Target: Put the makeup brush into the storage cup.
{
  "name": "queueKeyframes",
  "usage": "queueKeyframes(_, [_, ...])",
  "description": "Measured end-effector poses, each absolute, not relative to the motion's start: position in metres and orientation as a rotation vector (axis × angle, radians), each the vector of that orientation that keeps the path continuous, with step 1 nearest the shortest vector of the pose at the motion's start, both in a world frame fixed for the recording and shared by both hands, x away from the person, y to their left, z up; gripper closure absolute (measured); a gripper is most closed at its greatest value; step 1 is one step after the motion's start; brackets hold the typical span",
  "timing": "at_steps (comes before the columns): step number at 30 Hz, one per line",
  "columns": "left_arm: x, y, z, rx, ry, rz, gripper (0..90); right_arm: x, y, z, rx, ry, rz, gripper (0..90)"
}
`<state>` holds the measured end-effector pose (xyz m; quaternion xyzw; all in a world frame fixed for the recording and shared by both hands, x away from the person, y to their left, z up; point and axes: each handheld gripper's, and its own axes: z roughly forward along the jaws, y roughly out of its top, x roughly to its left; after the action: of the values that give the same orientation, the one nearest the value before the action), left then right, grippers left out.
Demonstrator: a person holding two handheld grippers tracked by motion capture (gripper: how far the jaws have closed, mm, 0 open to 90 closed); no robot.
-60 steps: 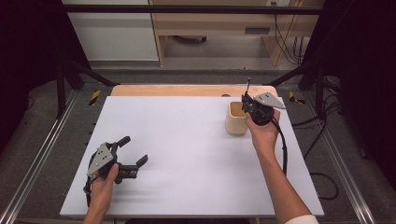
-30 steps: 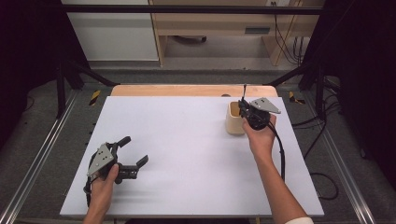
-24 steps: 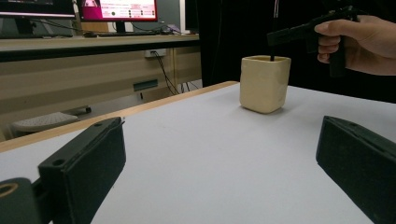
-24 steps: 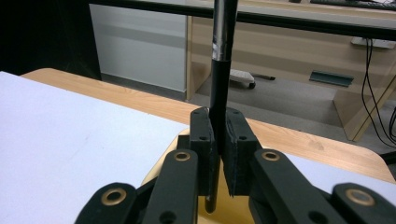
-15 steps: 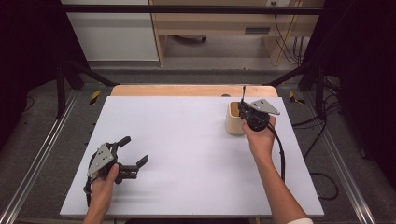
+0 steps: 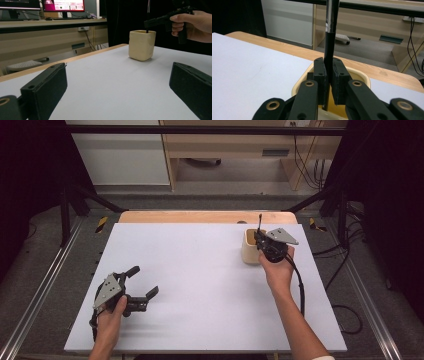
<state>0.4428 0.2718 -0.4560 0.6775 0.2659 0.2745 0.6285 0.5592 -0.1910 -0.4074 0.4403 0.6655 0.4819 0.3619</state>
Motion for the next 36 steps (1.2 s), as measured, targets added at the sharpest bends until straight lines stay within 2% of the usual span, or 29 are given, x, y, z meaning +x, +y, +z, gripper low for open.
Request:
queueKeyframes(9, [0.443,0.272,-0.456,1.553,0.608,0.629,1.4,0.558,-0.191,-0.408,1.138,1.715,1.247,81.7])
queueKeyframes(10, [0.443,0.272,-0.456,1.552,0.609,0.630,1.4,0.558,-0.191,-0.408,1.142,1.714,1.251,77.5])
queueKeyframes(11, [0.443,0.272,-0.456,1.552,0.609,0.630,1.4,0.558,-0.191,-0.408,1.142,1.714,1.251,77.5])
queueKeyframes(12, [0.443,0.272,-0.456,1.552,0.609,0.631,1.4,0.557,-0.191,-0.406,1.174,1.711,1.269,62.5])
queueKeyframes(16, [0.443,0.272,-0.456,1.551,0.611,0.632,1.4,0.547,-0.189,-0.398,1.196,1.681,1.296,41.2])
queueKeyframes(22, [0.442,0.271,-0.456,1.556,0.604,0.632,1.4,0.537,-0.187,-0.393,1.166,1.682,1.282,29.0])
queueKeyframes(36, [0.442,0.272,-0.456,1.547,0.607,0.635,1.3,0.535,-0.182,-0.393,1.156,1.689,1.235,12.7])
